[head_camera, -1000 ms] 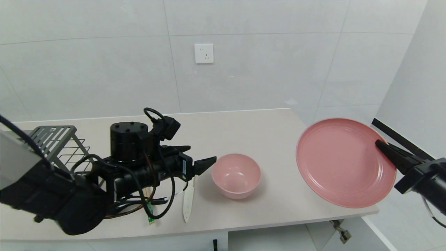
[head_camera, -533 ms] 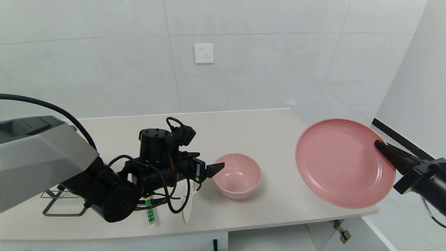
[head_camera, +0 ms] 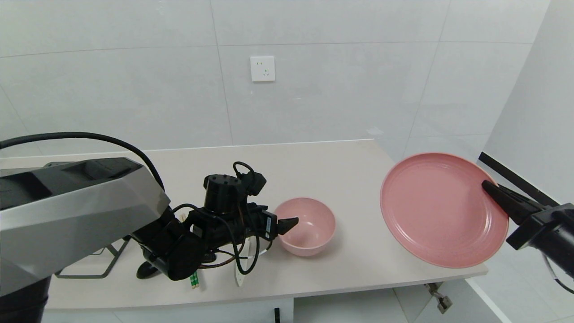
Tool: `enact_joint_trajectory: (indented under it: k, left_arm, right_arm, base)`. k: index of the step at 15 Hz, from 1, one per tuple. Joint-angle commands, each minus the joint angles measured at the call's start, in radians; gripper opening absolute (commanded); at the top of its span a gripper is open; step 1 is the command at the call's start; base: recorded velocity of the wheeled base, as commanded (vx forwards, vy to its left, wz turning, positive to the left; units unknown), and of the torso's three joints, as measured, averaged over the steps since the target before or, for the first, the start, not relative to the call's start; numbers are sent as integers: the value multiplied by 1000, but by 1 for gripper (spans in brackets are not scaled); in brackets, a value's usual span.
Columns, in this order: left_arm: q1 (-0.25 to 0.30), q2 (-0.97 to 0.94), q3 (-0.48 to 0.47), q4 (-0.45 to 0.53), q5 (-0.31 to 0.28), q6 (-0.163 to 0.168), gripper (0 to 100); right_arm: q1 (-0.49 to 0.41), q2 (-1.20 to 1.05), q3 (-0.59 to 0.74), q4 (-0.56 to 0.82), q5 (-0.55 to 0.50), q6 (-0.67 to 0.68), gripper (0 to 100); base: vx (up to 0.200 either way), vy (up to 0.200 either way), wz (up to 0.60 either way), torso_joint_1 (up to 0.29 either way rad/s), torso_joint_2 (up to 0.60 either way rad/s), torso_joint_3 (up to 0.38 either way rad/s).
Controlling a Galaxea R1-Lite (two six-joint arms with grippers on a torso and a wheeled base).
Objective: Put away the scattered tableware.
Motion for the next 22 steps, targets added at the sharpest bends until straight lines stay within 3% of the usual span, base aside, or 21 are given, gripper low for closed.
enact_joint_trajectory:
  k: [1, 4, 5, 7, 10, 14, 22]
  left_arm:
    - [-4, 24, -10, 2, 0, 0, 100]
    - [-10, 33, -8, 4, 0, 0, 100]
    - [-12, 35, -8, 5, 0, 0, 0]
    - [-24, 33, -5, 21, -1, -2, 0]
    - [-46, 18, 35, 22, 6, -33, 0]
    - [-37, -65, 62, 24, 15, -33, 0]
    - [-12, -381, 248, 24, 17, -29, 0]
  right_arm:
    - [1, 0, 0, -1, 0, 0, 0]
    - [1, 0, 0, -1, 0, 0, 0]
    - [-1, 0, 0, -1, 0, 0, 0]
    - [1, 0, 0, -1, 0, 0, 0]
    - [-1, 0, 0, -1, 0, 0, 0]
    - [1, 0, 0, -1, 0, -1, 0]
    - [7, -2, 0, -1, -1, -23, 0]
  base:
    - [0, 0, 0, 0, 0, 0]
    - [0, 0, 0, 0, 0, 0]
    - [0, 0, 0, 0, 0, 0]
    - [0, 0, 0, 0, 0, 0]
    - [0, 0, 0, 0, 0, 0]
    - [0, 0, 0, 0, 0, 0]
    - [0, 0, 0, 0, 0, 0]
